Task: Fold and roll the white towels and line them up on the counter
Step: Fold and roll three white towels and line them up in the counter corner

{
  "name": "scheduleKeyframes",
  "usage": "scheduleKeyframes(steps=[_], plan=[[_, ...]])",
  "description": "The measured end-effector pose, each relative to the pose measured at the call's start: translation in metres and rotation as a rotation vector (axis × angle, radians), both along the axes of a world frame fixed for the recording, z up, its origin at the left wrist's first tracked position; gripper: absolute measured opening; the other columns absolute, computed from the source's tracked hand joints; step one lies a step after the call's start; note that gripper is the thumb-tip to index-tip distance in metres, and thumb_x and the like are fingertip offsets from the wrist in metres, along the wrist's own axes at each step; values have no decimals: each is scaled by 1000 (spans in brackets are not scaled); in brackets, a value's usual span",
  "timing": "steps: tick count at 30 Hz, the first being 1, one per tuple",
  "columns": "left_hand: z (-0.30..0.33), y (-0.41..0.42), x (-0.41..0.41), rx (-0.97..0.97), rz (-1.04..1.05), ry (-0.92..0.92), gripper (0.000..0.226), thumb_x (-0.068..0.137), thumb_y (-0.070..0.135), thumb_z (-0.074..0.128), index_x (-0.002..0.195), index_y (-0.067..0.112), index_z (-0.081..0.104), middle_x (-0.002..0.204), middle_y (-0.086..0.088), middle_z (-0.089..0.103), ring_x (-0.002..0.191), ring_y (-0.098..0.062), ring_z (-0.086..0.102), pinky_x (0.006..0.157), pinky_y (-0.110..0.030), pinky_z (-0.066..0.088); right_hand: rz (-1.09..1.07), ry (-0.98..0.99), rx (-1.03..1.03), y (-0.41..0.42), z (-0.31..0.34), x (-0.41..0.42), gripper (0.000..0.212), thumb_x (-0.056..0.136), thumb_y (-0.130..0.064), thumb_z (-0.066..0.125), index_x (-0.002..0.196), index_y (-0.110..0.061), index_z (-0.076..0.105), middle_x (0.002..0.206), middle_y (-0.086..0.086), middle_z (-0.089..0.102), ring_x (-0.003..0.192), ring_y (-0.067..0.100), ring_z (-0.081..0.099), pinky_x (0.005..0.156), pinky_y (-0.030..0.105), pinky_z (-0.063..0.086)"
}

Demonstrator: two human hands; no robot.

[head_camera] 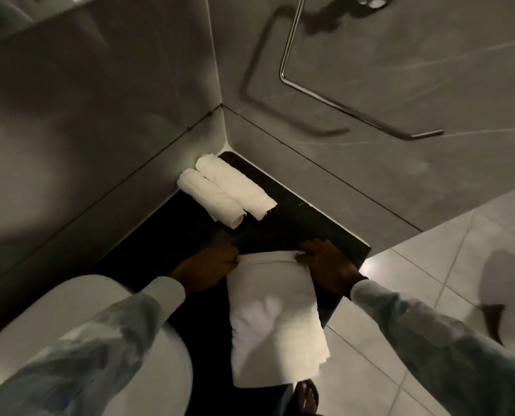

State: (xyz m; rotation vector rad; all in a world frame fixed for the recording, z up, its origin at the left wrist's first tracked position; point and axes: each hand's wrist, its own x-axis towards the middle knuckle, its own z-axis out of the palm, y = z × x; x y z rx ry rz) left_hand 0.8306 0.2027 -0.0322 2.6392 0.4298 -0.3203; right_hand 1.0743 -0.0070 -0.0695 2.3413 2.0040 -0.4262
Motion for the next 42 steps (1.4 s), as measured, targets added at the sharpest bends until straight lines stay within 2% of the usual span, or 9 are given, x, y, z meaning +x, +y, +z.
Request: scheduleKeyframes(steps=[9, 15, 20, 23, 28, 32, 34, 37, 42], plan=[[-2, 8, 7, -195, 307, -79, 7, 81, 4, 68, 85, 4, 73, 92, -12, 71, 82, -16, 63, 80, -25, 51, -375, 332, -125, 48, 21, -3, 25, 79, -39, 72, 86, -16, 67, 97, 9, 68, 91, 29, 65, 79, 39, 54], [-16, 4, 0, -67, 128, -68, 22, 83, 9, 61, 105, 8, 64, 109, -14, 62, 101, -26, 59, 90, -30, 45, -152, 309, -203, 44, 10, -2, 38, 89, -30, 65, 124, -15, 59, 132, 9, 54, 122, 28, 50, 105, 40, 41], [-8, -16, -7, 108, -145, -178, 15, 89, 9, 53, 101, 4, 61, 105, -18, 64, 97, -32, 58, 86, -40, 48, 275, -76, 84, 16, -3, -16, 34, 78, -21, 76, 110, -16, 66, 121, 10, 64, 106, 31, 61, 86, 39, 52], [-20, -15, -16, 247, -390, -183, 19, 79, 14, 63, 97, 11, 66, 102, -10, 69, 93, -25, 63, 80, -33, 53, 291, -94, 51, 3, -5, -15, 39, 84, -22, 70, 121, -22, 56, 131, 8, 53, 115, 30, 51, 95, 40, 46], [-2, -11, -14, 90, -227, -96, 36, 92, 30, 41, 97, 9, 70, 107, -12, 64, 94, -27, 63, 83, -33, 53, 203, 52, 43, -3, 18, -15, 31, 98, -39, 44, 115, -21, 62, 122, 3, 56, 108, 22, 53, 91, 35, 47], [-3, -10, -6, -90, 43, -20, 21, 85, 17, 60, 106, 11, 63, 111, -10, 61, 102, -26, 60, 90, -33, 49, -69, 328, -64, 20, 31, -19, 28, 91, -35, 60, 111, -15, 66, 114, 6, 63, 106, 23, 59, 94, 35, 48], [-11, -11, -4, -166, 111, 21, 40, 86, 13, 63, 125, 12, 55, 124, -10, 56, 115, -25, 54, 100, -32, 43, -92, 354, -111, 26, 32, -20, 39, 89, -32, 65, 123, -15, 60, 123, 8, 59, 112, 25, 56, 98, 34, 45], [-16, -17, -4, -83, 66, 100, 39, 92, 17, 57, 130, 11, 53, 138, -11, 48, 128, -26, 45, 108, -31, 33, -66, 315, -169, 26, 28, -24, 41, 93, -31, 60, 130, -15, 56, 137, 9, 50, 126, 27, 47, 107, 36, 38], [-23, -17, -4, 96, -110, 1, 44, 81, 8, 67, 124, 1, 56, 126, -21, 59, 115, -35, 57, 99, -36, 45, 60, 130, -109, 21, 23, -32, 39, 92, -24, 59, 129, -12, 54, 138, 12, 50, 127, 32, 46, 110, 42, 38]])
